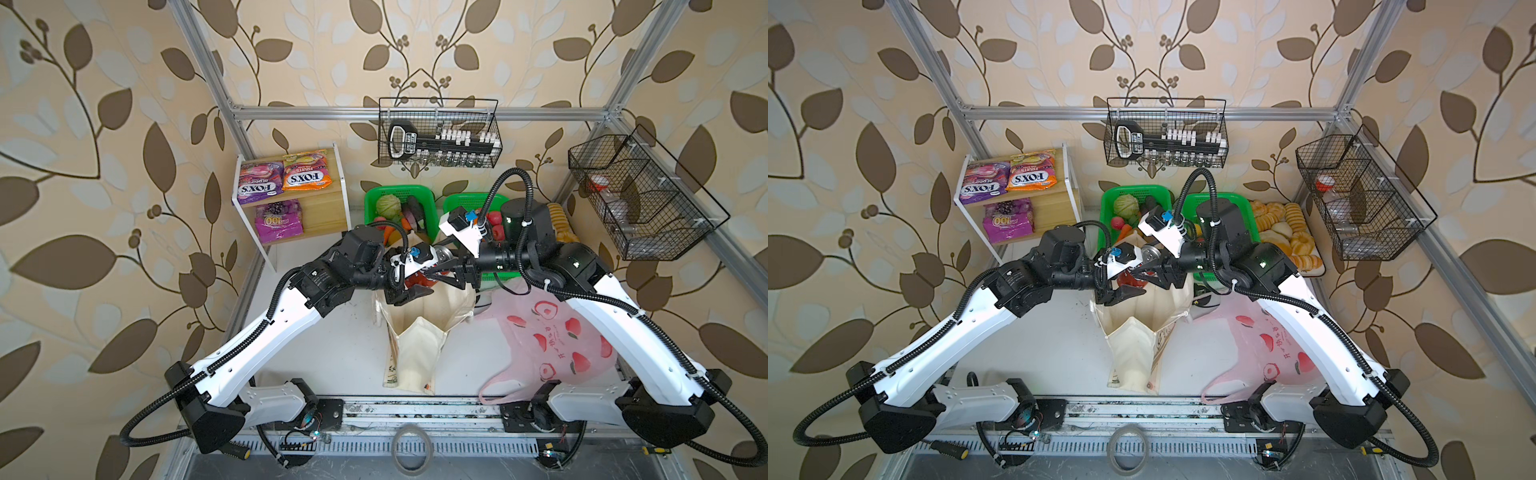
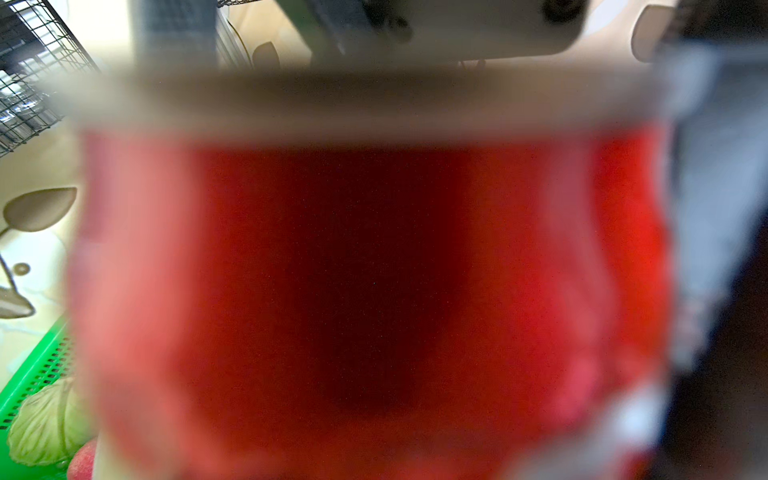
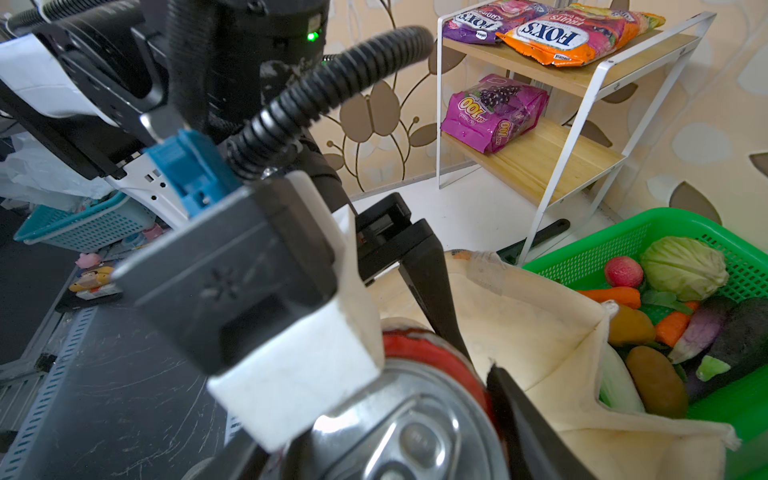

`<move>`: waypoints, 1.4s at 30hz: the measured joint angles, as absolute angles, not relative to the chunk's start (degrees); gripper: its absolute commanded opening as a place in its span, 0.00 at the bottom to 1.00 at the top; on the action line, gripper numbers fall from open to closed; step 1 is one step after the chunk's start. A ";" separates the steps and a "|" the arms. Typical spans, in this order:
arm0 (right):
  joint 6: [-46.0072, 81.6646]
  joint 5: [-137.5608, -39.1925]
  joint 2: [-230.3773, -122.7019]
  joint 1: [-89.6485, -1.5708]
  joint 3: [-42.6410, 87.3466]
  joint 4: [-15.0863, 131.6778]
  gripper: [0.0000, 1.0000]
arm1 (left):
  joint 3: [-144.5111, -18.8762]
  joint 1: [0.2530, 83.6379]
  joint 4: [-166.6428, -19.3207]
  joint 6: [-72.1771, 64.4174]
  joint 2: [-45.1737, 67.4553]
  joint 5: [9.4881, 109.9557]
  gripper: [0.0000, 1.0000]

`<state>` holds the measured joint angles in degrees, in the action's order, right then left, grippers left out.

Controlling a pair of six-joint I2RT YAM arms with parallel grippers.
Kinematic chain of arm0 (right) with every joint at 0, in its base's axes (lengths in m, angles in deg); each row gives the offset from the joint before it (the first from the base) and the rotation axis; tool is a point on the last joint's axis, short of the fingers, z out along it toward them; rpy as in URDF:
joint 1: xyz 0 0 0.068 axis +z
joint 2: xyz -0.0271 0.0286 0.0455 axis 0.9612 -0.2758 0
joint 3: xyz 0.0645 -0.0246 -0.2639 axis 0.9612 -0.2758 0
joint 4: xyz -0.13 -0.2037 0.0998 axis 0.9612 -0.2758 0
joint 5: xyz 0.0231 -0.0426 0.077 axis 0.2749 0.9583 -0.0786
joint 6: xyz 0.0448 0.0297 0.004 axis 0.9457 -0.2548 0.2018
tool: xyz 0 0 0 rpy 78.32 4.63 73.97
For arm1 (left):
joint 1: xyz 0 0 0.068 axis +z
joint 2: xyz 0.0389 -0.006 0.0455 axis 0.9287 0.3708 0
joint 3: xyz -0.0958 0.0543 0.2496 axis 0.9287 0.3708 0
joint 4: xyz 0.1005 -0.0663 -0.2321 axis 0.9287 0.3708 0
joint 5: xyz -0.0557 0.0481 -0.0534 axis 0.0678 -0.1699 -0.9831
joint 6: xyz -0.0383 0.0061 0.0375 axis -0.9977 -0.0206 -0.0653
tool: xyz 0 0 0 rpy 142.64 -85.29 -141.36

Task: Place the mixed food into the grocery bags and tie them
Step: 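Release the red can from the left gripper while the right lowers it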

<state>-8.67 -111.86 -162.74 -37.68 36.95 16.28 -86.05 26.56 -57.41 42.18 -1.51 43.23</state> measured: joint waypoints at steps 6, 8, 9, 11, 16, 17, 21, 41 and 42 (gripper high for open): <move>-8.32 -111.86 -162.69 -37.57 36.21 17.55 0.45 | -84.04 26.54 -59.11 41.06 -2.97 44.27 0.70; -7.88 -111.71 -162.32 -37.35 35.42 18.64 0.41 | -83.30 26.54 -59.81 40.61 -3.61 44.54 0.76; -7.44 -111.21 -162.06 -37.35 34.88 18.84 0.40 | -83.19 26.54 -60.47 39.97 -3.91 44.76 0.78; -6.64 -109.46 -161.45 -37.44 33.19 19.10 0.40 | -83.19 26.54 -62.06 38.97 -4.98 45.39 0.82; -5.17 -105.85 -161.36 -37.59 30.97 19.10 0.39 | -83.03 26.54 -64.86 36.63 -8.41 46.59 0.96; -4.87 -105.09 -161.34 -37.59 30.77 19.25 0.39 | -82.71 26.52 -65.43 36.28 -9.07 47.07 0.97; -3.90 -101.74 -160.99 -37.59 29.65 20.54 0.39 | -80.28 26.52 -66.94 34.90 -11.43 49.74 0.97; 0.56 -83.84 -168.57 -31.19 27.75 22.07 0.40 | -78.09 32.90 -50.83 -0.77 -13.59 81.04 0.92; 0.56 -82.64 -169.84 -30.68 27.77 22.05 0.41 | -77.57 33.52 -50.54 -2.43 -13.40 80.78 0.91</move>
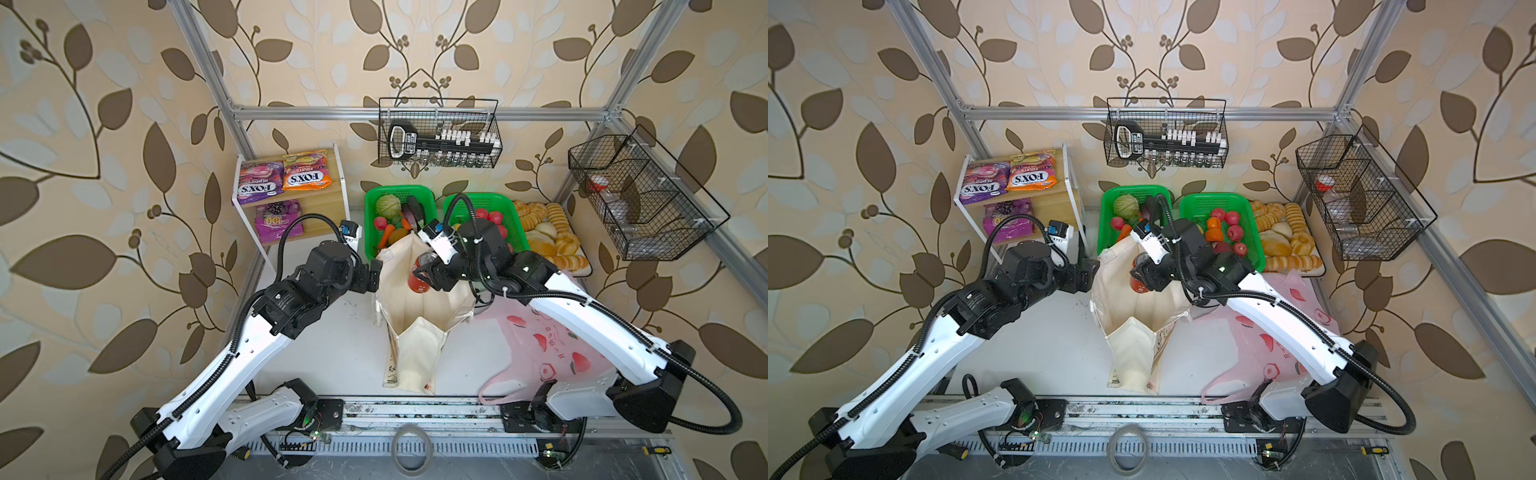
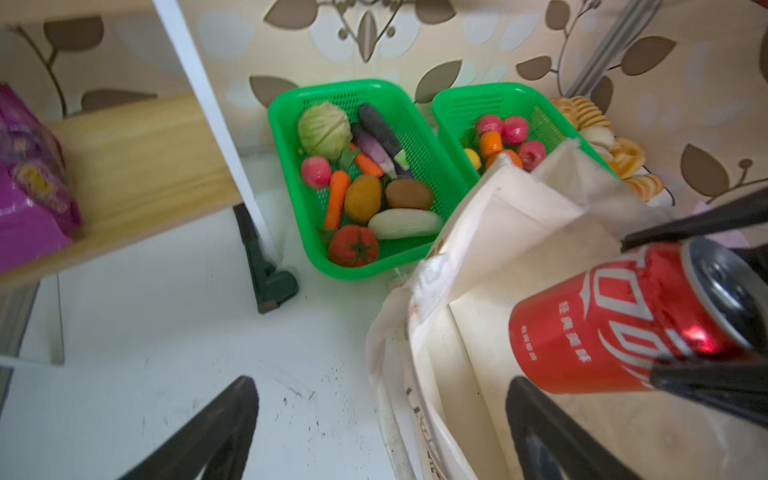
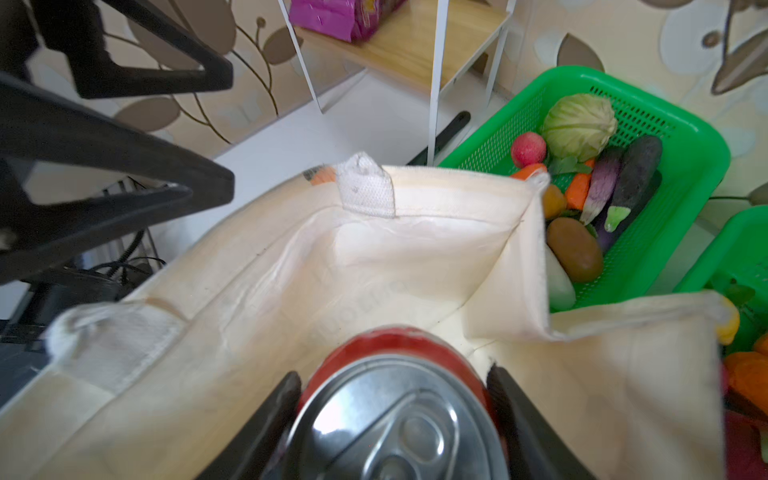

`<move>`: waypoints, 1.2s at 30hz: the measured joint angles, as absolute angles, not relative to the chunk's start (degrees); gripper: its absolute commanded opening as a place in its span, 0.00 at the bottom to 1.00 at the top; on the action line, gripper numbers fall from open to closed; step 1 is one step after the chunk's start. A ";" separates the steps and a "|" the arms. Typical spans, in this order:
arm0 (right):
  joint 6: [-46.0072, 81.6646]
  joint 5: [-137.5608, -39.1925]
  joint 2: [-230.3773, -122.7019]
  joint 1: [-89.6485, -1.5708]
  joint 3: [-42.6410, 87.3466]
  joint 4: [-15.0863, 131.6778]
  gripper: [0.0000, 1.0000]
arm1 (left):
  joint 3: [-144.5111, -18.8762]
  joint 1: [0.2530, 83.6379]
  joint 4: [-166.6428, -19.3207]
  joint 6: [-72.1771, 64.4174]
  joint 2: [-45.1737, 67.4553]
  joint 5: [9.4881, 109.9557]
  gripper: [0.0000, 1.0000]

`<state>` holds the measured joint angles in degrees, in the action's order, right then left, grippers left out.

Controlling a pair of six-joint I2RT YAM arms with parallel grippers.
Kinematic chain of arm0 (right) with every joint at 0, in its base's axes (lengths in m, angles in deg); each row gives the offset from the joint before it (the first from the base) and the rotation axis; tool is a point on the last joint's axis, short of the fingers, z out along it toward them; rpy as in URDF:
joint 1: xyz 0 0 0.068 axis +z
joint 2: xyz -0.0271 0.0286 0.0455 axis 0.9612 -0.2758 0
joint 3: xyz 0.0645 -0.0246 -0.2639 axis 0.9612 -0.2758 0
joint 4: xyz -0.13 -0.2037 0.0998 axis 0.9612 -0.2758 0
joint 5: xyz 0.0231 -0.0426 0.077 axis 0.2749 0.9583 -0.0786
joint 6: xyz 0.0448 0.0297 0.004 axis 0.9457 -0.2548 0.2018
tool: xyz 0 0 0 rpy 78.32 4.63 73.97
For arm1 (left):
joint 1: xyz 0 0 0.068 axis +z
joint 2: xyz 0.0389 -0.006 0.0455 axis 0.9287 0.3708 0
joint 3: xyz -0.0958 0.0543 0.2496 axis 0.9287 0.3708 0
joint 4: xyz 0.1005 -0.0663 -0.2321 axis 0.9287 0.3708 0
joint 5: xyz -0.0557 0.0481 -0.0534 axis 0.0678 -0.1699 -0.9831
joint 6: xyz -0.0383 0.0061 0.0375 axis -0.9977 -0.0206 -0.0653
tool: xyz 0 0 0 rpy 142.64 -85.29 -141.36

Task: Place the mixed food into the grocery bags and tie them
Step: 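Release the red can from the left gripper while the right lowers it, then lower the can into the bag with the right gripper while the left holds the rim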

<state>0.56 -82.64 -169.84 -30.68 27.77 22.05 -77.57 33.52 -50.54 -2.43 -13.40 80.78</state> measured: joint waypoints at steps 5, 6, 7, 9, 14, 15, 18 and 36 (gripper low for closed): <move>1.89 -76.61 -176.00 -28.96 27.77 21.94 0.41 | -74.25 35.02 -50.79 -8.51 -13.33 75.25 0.83; 2.57 -75.73 -176.81 -28.85 27.77 22.00 0.41 | -73.74 35.13 -51.09 -9.36 -13.29 74.28 0.82; 3.48 -74.75 -177.66 -28.72 27.77 22.14 0.41 | -73.24 35.26 -51.55 -10.21 -13.16 73.06 0.81; 5.21 -73.31 -178.73 -28.72 27.75 22.64 0.41 | -72.52 35.29 -52.40 -11.72 -12.70 71.20 0.79; 9.47 -69.70 -179.63 -28.63 25.98 27.23 0.40 | -71.30 35.29 -54.74 -13.47 -10.97 67.03 0.66; 10.00 -69.24 -179.63 -28.54 25.37 28.12 0.39 | -71.21 35.29 -54.92 -13.77 -10.78 66.46 0.61; 11.29 -68.06 -179.87 -27.97 23.12 30.51 0.39 | -71.17 35.29 -55.83 -14.52 -10.12 65.17 0.50; 14.98 -66.40 -181.53 -26.64 13.83 35.36 0.32 | -68.22 35.29 -59.44 -27.15 -10.36 66.33 0.00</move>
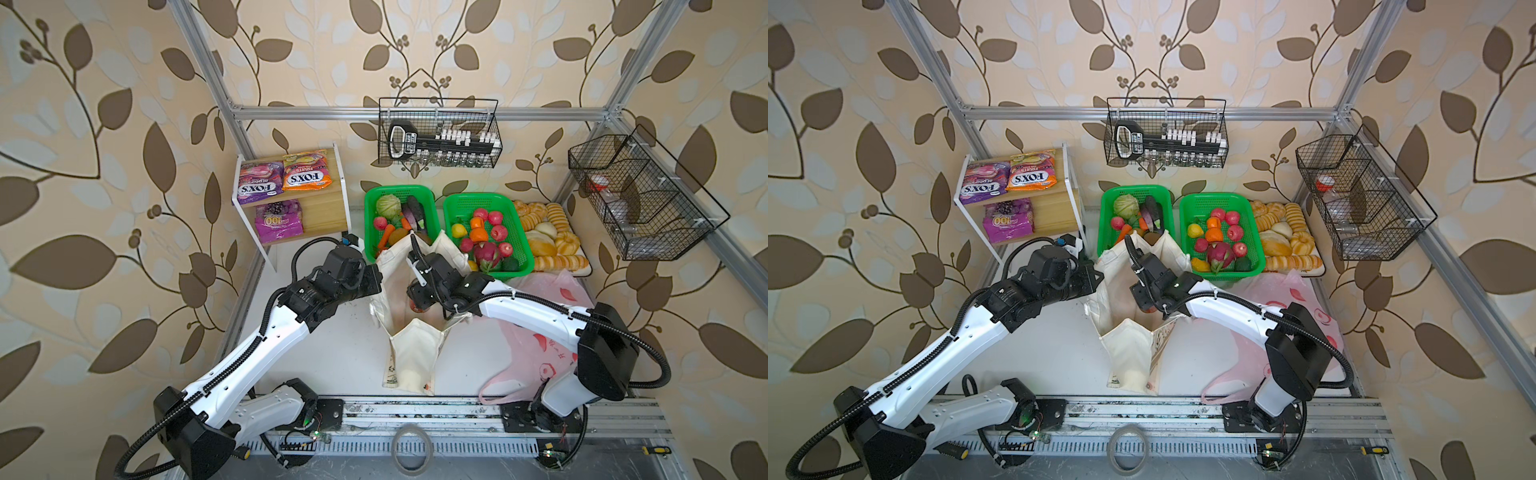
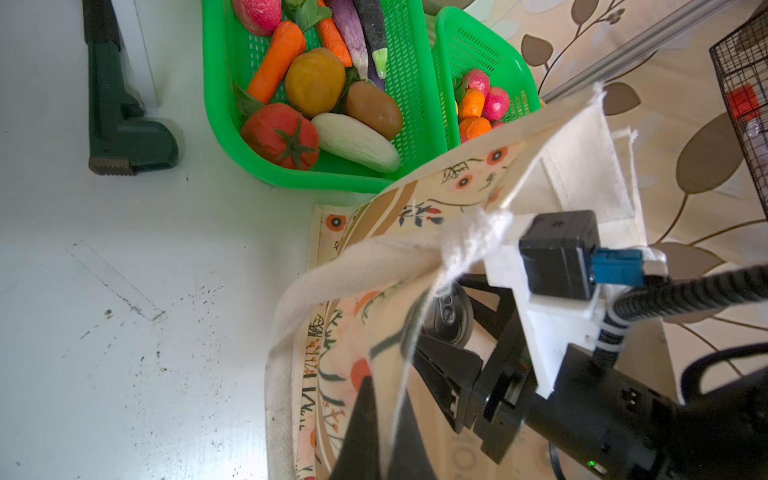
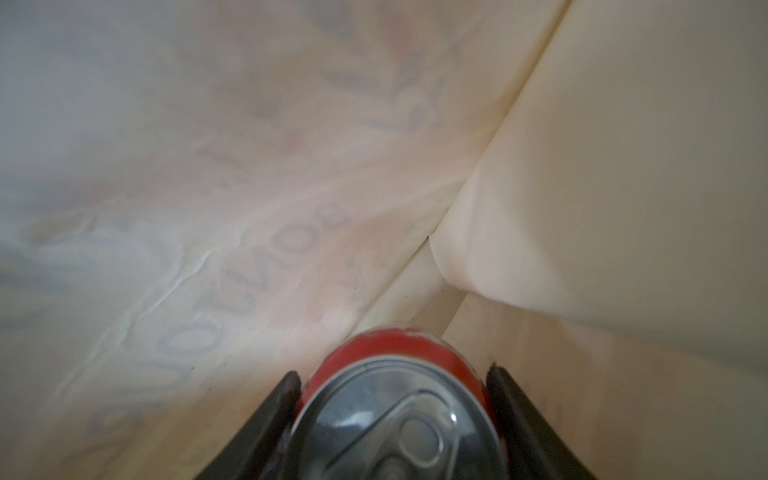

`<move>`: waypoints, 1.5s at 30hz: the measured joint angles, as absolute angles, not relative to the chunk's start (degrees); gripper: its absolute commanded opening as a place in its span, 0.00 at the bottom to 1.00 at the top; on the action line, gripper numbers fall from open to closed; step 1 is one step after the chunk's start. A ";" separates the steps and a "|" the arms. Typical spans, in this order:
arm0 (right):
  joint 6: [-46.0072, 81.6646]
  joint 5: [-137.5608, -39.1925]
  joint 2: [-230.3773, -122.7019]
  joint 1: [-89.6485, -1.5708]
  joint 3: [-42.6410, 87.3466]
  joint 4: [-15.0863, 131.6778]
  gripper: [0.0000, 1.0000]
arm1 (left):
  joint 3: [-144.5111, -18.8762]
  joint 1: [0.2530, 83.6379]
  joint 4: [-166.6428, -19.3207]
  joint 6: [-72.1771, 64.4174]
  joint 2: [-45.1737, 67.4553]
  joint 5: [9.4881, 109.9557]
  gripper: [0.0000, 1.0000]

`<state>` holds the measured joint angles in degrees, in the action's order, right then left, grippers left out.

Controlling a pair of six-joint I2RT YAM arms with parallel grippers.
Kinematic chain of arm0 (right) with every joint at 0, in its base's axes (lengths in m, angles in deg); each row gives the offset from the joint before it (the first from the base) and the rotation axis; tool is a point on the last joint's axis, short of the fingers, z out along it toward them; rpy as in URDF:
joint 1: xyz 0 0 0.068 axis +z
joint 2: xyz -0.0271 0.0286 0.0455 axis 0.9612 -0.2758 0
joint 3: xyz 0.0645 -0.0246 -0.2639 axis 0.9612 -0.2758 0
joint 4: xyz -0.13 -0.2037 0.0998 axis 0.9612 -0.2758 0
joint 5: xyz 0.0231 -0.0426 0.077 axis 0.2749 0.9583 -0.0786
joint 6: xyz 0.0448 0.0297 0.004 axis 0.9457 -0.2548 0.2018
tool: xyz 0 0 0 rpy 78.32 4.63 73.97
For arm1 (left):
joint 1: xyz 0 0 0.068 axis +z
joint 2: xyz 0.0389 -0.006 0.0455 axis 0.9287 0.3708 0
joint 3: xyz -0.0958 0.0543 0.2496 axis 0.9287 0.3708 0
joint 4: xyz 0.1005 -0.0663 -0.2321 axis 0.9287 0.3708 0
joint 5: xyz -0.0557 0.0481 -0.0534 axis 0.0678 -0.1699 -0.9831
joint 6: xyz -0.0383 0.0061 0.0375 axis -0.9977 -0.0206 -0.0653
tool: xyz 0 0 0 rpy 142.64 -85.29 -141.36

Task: Place the mixed food into the grocery bags and tie them
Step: 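Lower the can into the bag with the right gripper while the left holds the rim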

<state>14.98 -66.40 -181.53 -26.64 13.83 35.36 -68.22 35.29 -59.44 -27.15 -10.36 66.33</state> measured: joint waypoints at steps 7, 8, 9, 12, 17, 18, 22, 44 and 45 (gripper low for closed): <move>21.21 -63.23 -187.59 -27.21 15.08 37.81 0.28 | -66.44 35.29 -61.23 -30.60 -11.69 65.59 0.00; 22.02 -62.60 -188.31 -27.21 15.56 38.03 0.28 | -66.27 35.29 -61.58 -30.98 -11.78 65.15 0.00; 22.61 -62.18 -188.68 -27.21 15.97 38.07 0.28 | -66.07 35.29 -61.91 -31.19 -11.91 65.02 0.00; 23.72 -60.85 -189.23 -27.21 17.20 37.94 0.28 | -65.59 35.31 -62.24 -31.63 -12.46 64.89 0.00; 23.96 -59.14 -189.34 -27.12 18.29 38.97 0.29 | -65.59 35.31 -62.35 -31.83 -12.57 64.62 0.00; 23.96 -58.84 -189.60 -27.12 18.31 39.21 0.29 | -65.59 35.29 -62.35 -31.83 -12.57 64.58 0.00; 24.05 -58.16 -191.61 -27.25 18.70 40.23 0.29 | -65.59 35.29 -62.15 -31.81 -12.57 64.65 0.00; 22.59 -60.19 -194.10 -28.19 18.77 43.10 0.49 | -65.68 35.29 -61.30 -29.34 -12.57 66.55 0.12; 22.39 -60.59 -194.01 -28.28 18.77 43.03 0.52 | -65.75 35.29 -61.10 -29.18 -12.57 66.57 0.12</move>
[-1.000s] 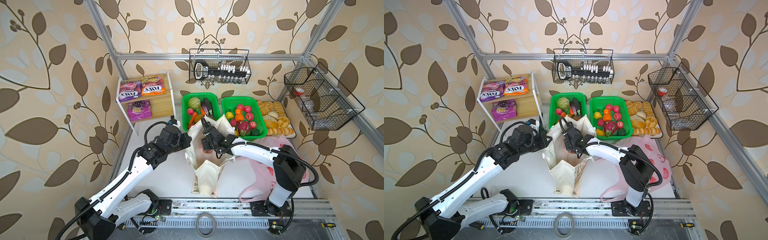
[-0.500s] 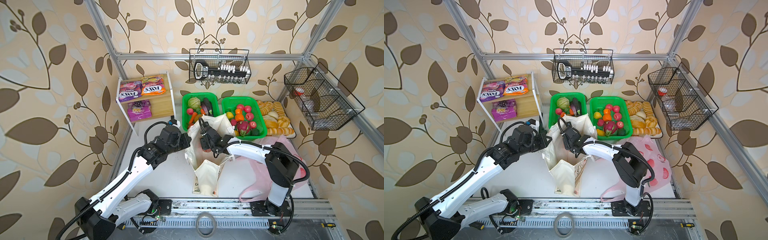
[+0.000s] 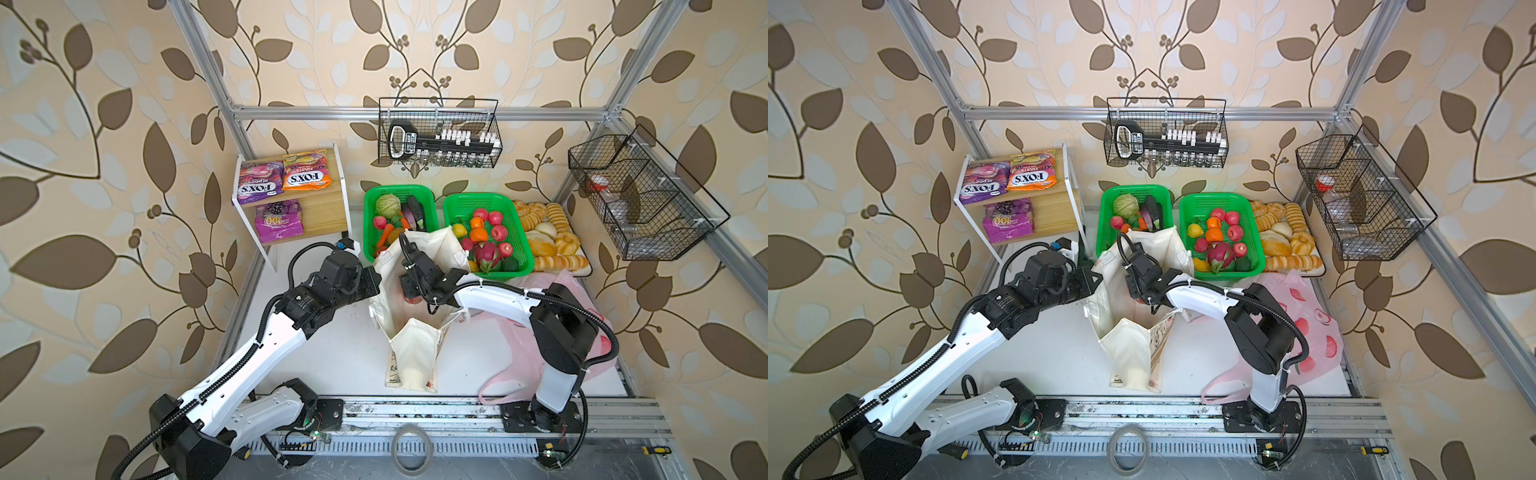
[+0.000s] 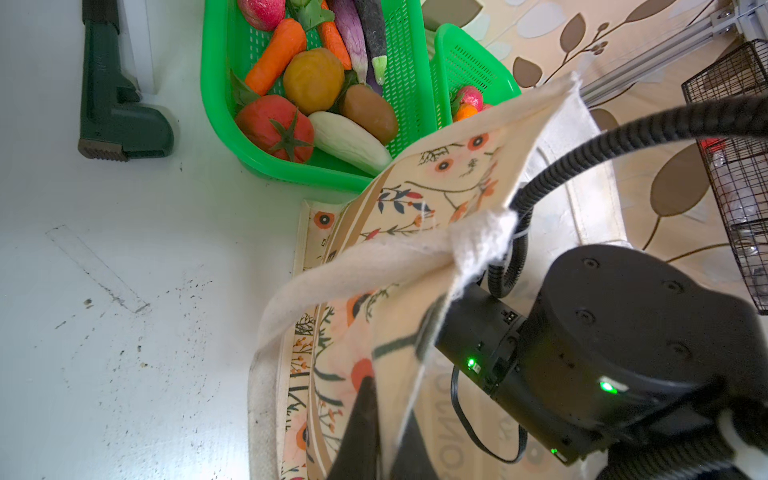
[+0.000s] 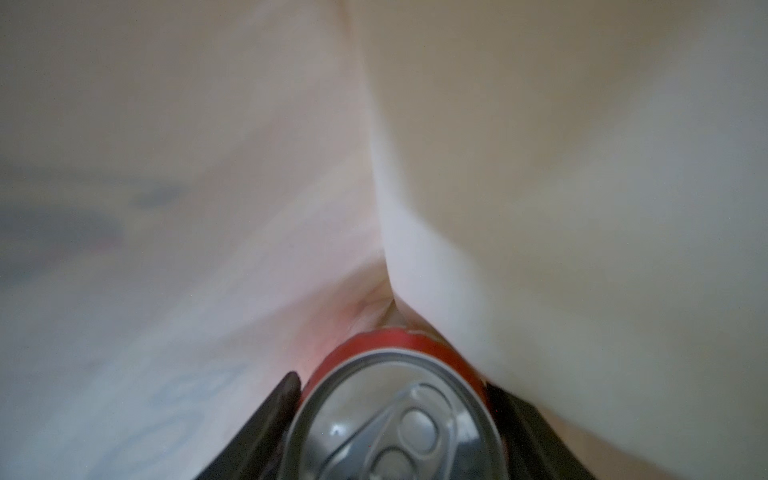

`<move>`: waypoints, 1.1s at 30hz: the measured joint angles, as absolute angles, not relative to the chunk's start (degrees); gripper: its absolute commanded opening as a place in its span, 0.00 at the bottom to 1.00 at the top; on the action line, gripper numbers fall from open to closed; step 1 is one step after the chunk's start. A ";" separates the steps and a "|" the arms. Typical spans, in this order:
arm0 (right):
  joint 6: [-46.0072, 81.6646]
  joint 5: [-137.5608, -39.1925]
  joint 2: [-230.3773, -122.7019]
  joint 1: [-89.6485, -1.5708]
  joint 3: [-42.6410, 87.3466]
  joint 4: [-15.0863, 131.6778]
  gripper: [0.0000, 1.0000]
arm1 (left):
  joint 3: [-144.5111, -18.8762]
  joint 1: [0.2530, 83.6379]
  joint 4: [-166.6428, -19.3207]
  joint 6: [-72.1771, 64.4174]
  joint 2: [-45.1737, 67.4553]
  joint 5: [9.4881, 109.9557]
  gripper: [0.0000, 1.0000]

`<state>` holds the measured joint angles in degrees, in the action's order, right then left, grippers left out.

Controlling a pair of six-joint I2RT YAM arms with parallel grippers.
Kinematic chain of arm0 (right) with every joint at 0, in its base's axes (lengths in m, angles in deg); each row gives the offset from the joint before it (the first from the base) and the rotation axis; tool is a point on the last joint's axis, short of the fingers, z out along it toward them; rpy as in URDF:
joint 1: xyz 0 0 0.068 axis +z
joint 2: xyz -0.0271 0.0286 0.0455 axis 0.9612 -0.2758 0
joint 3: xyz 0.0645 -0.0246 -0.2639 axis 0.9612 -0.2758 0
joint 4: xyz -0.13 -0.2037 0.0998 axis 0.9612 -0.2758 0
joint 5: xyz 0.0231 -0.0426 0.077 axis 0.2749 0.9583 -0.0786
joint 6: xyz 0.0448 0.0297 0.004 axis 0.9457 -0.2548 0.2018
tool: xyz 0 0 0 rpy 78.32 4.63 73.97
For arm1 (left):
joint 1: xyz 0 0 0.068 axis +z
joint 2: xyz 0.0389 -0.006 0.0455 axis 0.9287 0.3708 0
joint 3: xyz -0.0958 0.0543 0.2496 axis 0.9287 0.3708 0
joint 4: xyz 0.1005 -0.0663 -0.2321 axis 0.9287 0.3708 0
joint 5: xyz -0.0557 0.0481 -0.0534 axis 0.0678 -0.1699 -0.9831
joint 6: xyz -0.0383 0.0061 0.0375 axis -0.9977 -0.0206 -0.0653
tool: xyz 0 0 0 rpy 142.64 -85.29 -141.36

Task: Place the mixed food into the grocery bags and tie them
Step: 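Lower the can into the bag with the right gripper while the left holds the rim, then open the right gripper and draw both grippers back from the bag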

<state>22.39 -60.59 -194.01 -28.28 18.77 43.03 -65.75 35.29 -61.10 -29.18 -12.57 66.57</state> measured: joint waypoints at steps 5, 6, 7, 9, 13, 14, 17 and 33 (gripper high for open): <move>21.69 -62.01 -193.27 -28.61 18.77 42.05 0.68 | -65.75 35.29 -60.60 -28.73 -12.59 66.52 0.15; 21.60 -62.25 -193.05 -28.61 18.77 41.87 0.71 | -65.77 35.29 -60.53 -28.70 -12.59 66.50 0.18; 21.38 -62.51 -192.74 -28.63 18.77 41.68 0.73 | -65.81 35.29 -60.40 -28.59 -12.59 66.48 0.20; 21.25 -63.32 -191.81 -28.63 18.77 41.81 0.76 | -65.88 35.29 -60.23 -28.24 -12.59 66.33 0.23; 20.99 -63.97 -188.61 -28.63 18.77 42.00 0.82 | -66.05 35.29 -59.99 -28.11 -12.59 66.18 0.23; 20.88 -63.95 -187.67 -28.63 18.77 42.22 0.82 | -66.05 35.29 -59.99 -28.09 -12.59 66.15 0.22; 20.55 -64.46 -184.99 -28.65 18.77 42.51 0.83 | -66.05 35.29 -59.99 -28.09 -12.57 66.13 0.24; 17.82 -75.32 -163.52 -31.43 16.80 48.08 0.84 | -68.89 35.29 -58.68 -22.54 -12.87 66.37 0.61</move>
<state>17.82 -75.32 -163.52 -31.43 16.80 48.08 -68.89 35.29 -58.68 -22.54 -12.87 66.37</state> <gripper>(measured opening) 0.837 0.550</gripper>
